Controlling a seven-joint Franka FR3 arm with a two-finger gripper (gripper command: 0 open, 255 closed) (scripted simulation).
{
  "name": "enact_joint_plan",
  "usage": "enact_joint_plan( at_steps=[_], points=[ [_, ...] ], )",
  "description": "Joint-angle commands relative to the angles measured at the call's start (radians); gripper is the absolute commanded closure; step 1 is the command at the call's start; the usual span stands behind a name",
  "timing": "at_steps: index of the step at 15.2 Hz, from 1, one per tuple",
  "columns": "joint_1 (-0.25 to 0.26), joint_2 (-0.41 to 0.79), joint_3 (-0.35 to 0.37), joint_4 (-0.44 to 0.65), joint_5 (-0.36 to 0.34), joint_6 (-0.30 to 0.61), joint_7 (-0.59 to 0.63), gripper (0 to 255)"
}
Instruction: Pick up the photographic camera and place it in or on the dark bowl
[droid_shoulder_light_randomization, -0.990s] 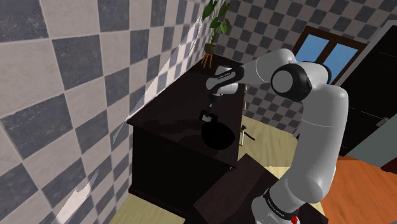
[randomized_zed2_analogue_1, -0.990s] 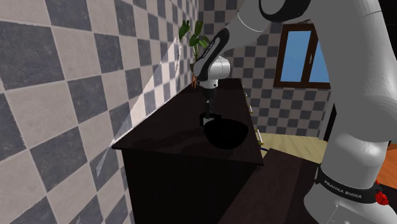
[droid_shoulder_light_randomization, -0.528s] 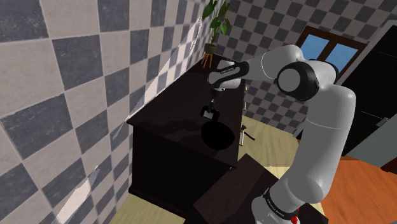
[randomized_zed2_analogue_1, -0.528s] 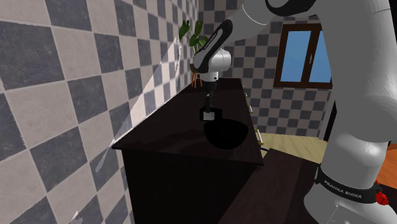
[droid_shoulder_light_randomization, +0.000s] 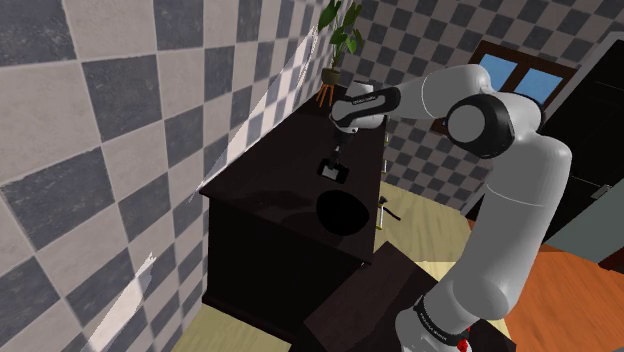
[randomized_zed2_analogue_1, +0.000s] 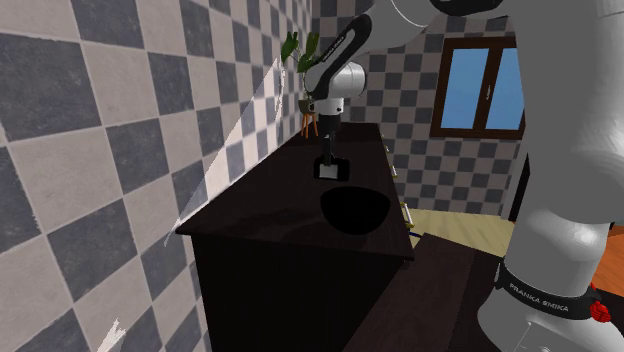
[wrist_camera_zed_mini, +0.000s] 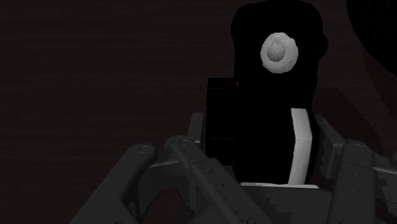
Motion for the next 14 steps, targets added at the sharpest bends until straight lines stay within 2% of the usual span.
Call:
enact_joint_plan(
  at_steps=[1,14],
  points=[
    [0.001,-0.013,-0.002,0.011,-0.005,-0.024,0.003,255],
    [0.007,-0.079,-0.012,0.099,-0.033,-0.174,0.021,255]
  ],
)
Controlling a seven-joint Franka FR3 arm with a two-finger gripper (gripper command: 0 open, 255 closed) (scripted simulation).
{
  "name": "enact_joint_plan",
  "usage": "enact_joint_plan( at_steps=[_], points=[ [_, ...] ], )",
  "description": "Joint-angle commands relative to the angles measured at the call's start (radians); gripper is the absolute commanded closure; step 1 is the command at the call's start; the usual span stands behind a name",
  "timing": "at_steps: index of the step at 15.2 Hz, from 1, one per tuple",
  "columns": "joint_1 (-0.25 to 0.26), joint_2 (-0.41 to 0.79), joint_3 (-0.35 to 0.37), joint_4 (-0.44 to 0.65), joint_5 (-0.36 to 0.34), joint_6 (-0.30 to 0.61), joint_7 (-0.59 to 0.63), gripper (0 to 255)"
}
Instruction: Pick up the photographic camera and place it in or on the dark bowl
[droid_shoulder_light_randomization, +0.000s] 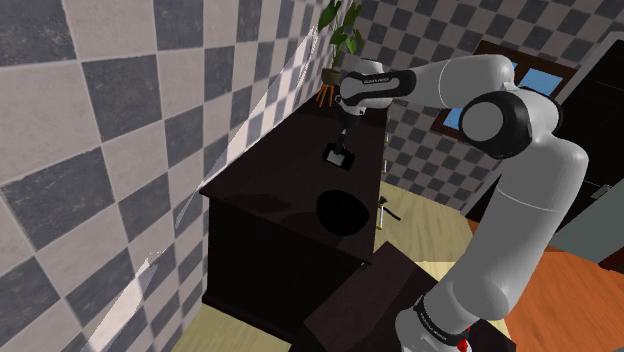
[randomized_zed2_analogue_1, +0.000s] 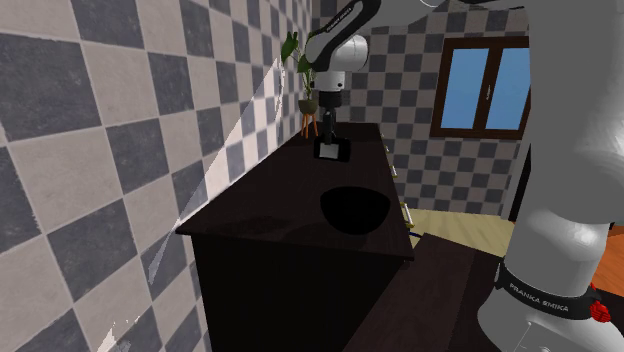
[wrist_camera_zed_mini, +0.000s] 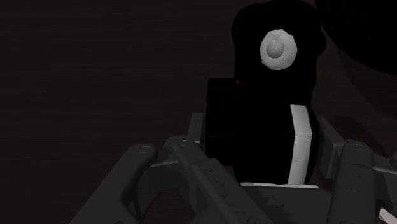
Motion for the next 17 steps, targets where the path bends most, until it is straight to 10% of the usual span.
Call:
enact_joint_plan(
  at_steps=[1,17],
  points=[
    [0.012,-0.044,0.0,-0.043,-0.014,0.002,0.015,255],
    [0.084,-0.577,0.091,-0.626,-0.162,0.07,0.252,255]
  ],
)
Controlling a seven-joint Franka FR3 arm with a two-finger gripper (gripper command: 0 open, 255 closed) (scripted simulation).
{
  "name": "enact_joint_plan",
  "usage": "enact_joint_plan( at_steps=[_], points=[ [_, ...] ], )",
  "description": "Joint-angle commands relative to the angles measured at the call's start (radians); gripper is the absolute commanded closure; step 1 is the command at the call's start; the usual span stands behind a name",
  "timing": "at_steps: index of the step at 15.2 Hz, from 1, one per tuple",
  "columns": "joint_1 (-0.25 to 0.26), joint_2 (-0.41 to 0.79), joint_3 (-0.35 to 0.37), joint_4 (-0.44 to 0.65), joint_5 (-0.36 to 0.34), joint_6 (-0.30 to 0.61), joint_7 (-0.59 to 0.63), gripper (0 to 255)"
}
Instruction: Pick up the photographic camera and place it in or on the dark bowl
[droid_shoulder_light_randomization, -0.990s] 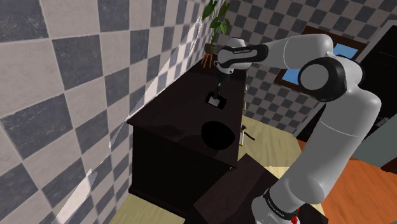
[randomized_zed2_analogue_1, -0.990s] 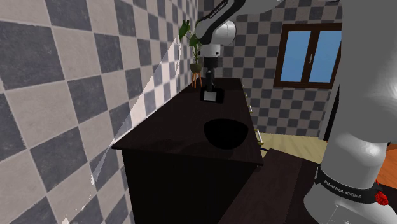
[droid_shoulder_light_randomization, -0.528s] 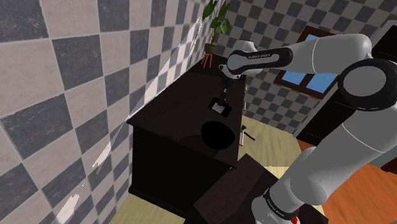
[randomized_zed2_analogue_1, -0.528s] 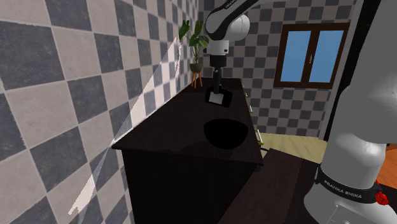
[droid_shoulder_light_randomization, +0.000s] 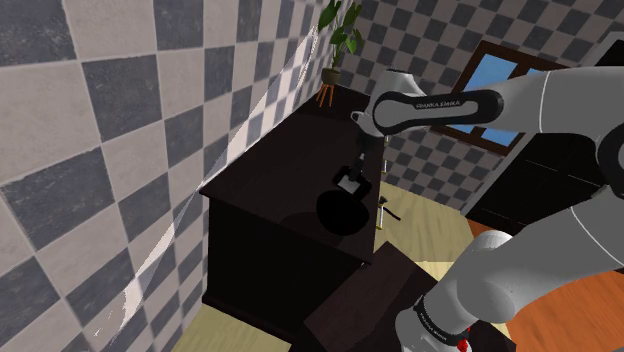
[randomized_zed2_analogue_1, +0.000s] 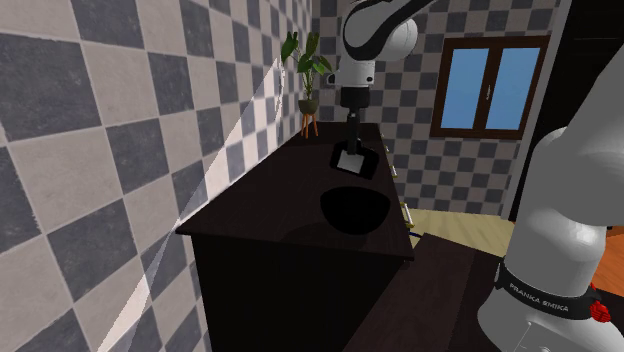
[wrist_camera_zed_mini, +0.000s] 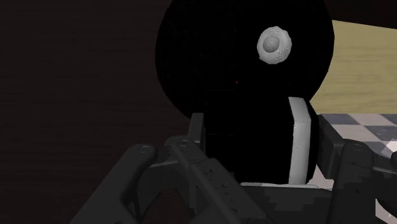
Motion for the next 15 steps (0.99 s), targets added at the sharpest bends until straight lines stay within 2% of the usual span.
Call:
enact_joint_plan(
  at_steps=[1,15],
  points=[
    [0.0,-0.003,0.002,-0.028,-0.001,0.025,0.005,255],
    [0.004,0.099,-0.013,-0.131,0.011,0.23,-0.008,255]
  ],
)
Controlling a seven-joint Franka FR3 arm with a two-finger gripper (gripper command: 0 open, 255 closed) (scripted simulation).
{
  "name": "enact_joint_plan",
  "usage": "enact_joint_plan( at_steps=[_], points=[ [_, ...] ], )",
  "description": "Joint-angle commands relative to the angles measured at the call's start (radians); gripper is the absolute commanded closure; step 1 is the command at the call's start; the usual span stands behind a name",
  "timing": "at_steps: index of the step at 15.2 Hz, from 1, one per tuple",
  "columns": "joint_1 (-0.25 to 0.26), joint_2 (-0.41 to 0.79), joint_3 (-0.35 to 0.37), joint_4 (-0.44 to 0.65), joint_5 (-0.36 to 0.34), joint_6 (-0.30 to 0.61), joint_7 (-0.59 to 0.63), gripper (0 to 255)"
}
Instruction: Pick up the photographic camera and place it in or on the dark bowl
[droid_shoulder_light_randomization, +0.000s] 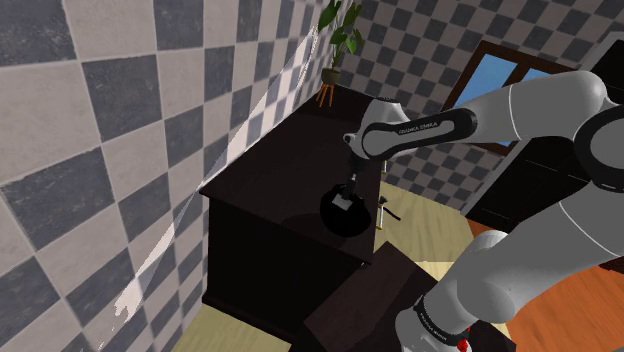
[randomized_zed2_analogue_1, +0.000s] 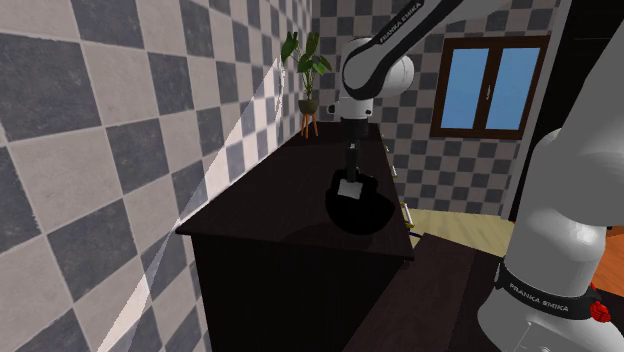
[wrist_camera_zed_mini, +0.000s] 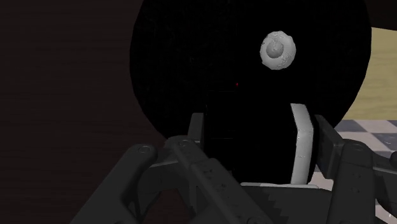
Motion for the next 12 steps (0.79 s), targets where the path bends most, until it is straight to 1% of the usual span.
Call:
enact_joint_plan(
  at_steps=[1,7,8,12],
  points=[
    [0.001,0.01,-0.001,-0.005,0.002,0.016,-0.002,255],
    [0.0,0.011,-0.001,-0.005,0.002,0.016,-0.002,255],
    [0.0,0.011,-0.001,-0.005,0.002,0.017,-0.002,0],
    [0.0,0.011,-0.002,-0.005,0.002,0.017,-0.003,0]
  ],
)
